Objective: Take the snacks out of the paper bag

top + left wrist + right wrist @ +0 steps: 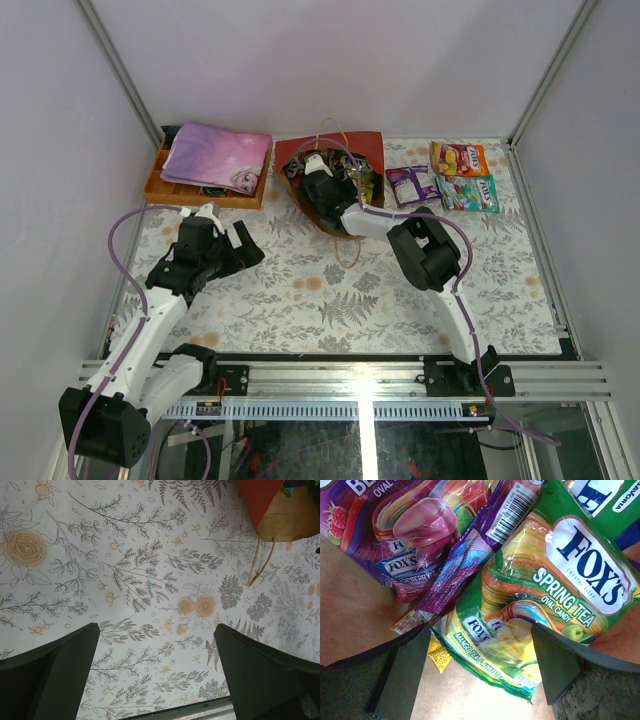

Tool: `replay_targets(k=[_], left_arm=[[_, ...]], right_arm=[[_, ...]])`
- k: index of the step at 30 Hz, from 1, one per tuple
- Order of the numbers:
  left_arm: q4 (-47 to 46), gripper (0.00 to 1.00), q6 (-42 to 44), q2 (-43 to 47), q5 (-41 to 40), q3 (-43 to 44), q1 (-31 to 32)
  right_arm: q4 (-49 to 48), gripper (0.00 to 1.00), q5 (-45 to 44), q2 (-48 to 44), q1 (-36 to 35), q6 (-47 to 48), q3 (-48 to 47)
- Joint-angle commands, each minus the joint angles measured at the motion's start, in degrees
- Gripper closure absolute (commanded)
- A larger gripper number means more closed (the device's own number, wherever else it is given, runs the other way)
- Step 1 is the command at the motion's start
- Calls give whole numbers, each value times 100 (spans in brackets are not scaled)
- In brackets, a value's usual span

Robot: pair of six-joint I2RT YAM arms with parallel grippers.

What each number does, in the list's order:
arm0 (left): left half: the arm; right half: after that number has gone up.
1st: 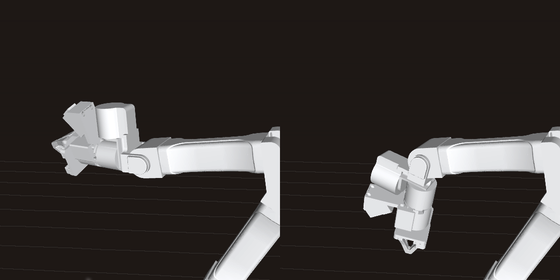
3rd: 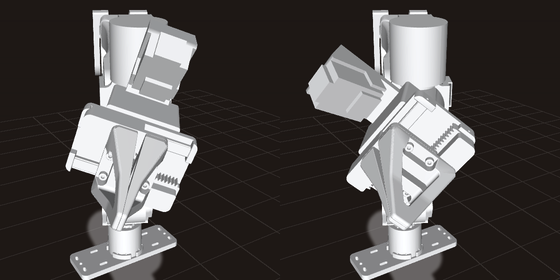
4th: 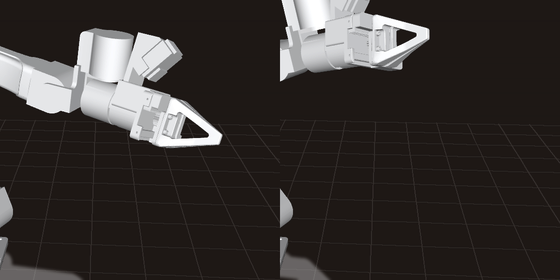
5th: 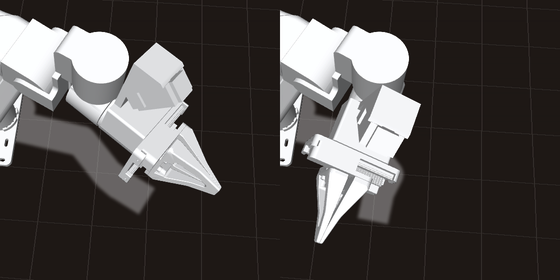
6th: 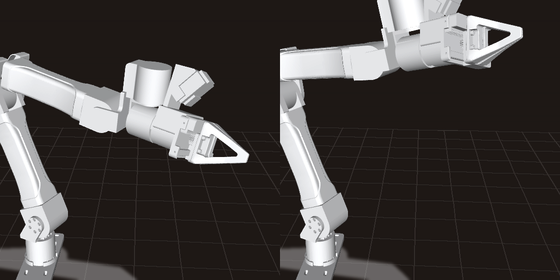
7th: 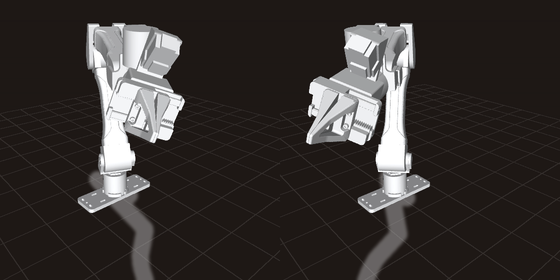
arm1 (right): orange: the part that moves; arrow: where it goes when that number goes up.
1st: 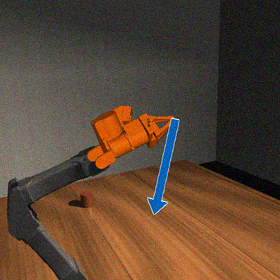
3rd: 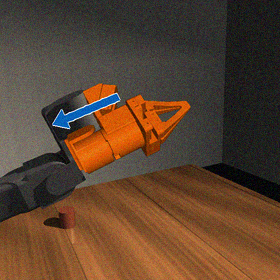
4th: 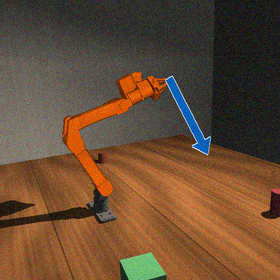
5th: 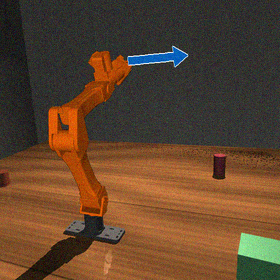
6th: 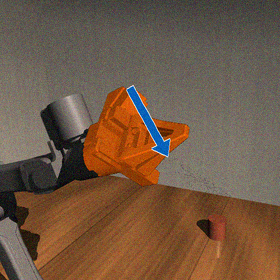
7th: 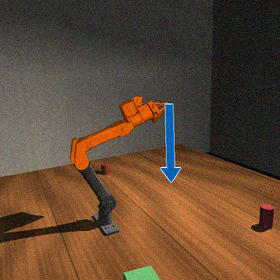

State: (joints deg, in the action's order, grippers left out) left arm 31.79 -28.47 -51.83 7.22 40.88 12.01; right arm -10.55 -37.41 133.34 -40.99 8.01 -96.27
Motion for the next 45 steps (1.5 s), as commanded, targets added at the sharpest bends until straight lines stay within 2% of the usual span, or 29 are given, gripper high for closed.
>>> replay_targets(k=[1,7,12,14,18,21,23,24,33,34,36,38,42,45], left_arm=[[-156,0,68,-14,-39,49,-6],[-155,0,67,-36,-20,58,-12],[-156,0,78,-60,-11,59,-11],[-156,0,72,-55,-11,57,-10],[-156,0,69,-46,-26,54,-4],[-158,0,69,-51,-21,49,-10],[-156,0,70,-43,-20,43,-9],[-156,0,70,-43,-21,50,-7],[-156,0,69,-32,-33,47,-9],[-156,0,69,-40,-21,42,-7],[-156,0,64,-38,-22,44,-12],[-156,0,64,-41,-21,48,-5],[-156,0,68,-41,-20,50,-6],[-156,0,69,-49,-24,53,-6]], right_arm=[[210,11,-137,10,26,100,-230],[256,11,-189,43,21,132,-159],[261,22,-287,72,26,149,-173],[230,32,-306,62,26,166,-165],[187,68,-329,22,21,176,-141],[142,88,-333,-14,21,162,-74],[132,99,-335,-38,21,139,-50],[132,100,-335,-45,21,133,-38],[114,100,0,-539,21,-194,317],[188,97,77,-554,21,-214,300],[216,74,202,-603,21,-253,342],[148,61,276,-664,22,-267,459],[135,48,425,-753,26,-273,548],[6,46,676,-878,17,-310,699]])
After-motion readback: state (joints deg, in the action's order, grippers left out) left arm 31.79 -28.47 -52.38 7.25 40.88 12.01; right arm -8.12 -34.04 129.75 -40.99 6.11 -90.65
